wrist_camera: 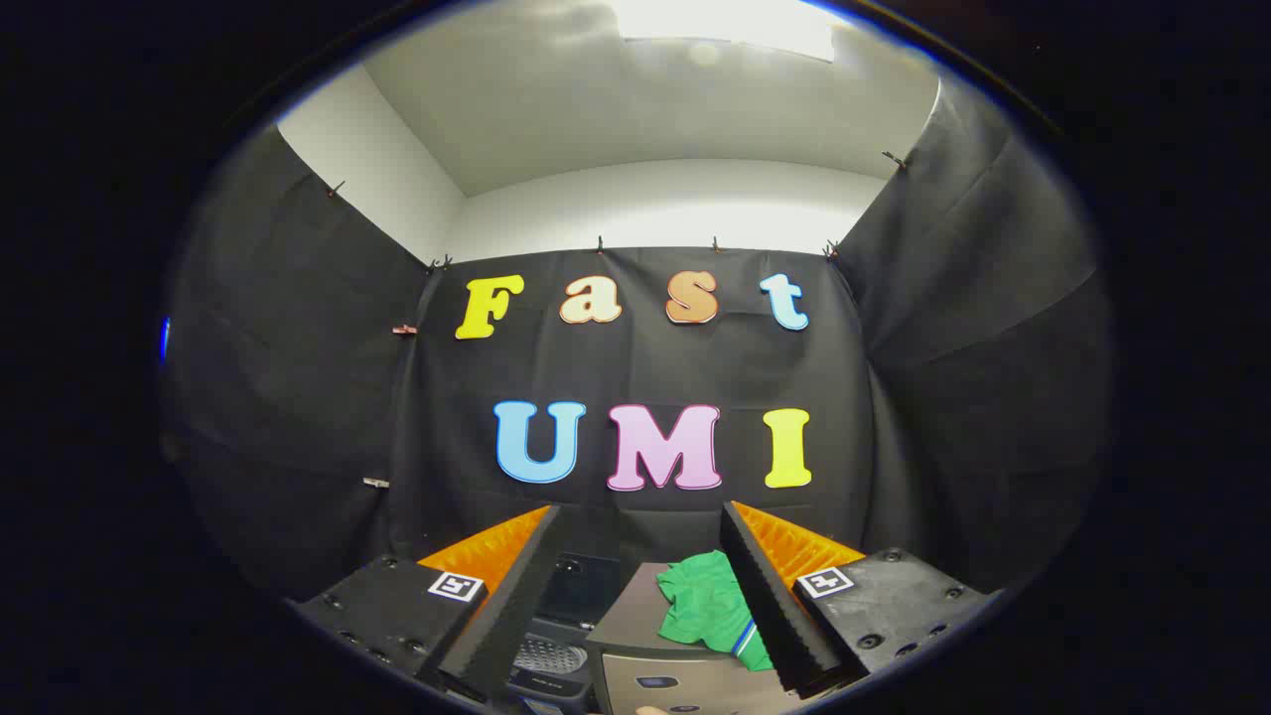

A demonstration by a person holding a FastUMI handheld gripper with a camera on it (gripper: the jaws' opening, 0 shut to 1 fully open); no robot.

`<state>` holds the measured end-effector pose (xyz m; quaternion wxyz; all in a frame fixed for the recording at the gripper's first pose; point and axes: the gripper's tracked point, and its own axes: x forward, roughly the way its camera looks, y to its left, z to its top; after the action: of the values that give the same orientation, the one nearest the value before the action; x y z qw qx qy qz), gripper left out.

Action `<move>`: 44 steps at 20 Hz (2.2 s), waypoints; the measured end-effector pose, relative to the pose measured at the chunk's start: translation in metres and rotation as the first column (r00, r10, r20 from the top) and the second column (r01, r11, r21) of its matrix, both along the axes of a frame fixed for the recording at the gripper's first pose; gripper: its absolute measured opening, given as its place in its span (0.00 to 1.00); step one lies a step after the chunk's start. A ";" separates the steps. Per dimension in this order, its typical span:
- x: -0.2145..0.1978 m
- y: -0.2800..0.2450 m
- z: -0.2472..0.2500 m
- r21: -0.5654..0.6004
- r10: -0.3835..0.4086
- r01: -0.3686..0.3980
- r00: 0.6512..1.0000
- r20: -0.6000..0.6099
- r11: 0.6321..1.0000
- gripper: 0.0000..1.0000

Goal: Put the clothes into the washing machine and then close the washing machine lid.

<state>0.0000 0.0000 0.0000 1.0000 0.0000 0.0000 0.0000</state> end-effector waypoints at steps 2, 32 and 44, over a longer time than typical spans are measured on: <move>0.002 0.001 0.000 -0.002 -0.003 0.003 1.000 0.002 1.000 0.99; 0.029 -0.039 -0.005 -0.056 -0.170 0.170 0.985 -0.008 0.984 0.99; 0.093 -0.103 -0.007 -0.102 -0.271 0.261 0.958 -0.096 0.960 0.98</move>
<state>0.0934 -0.1027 -0.0068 0.9884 -0.0441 0.0545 -0.1344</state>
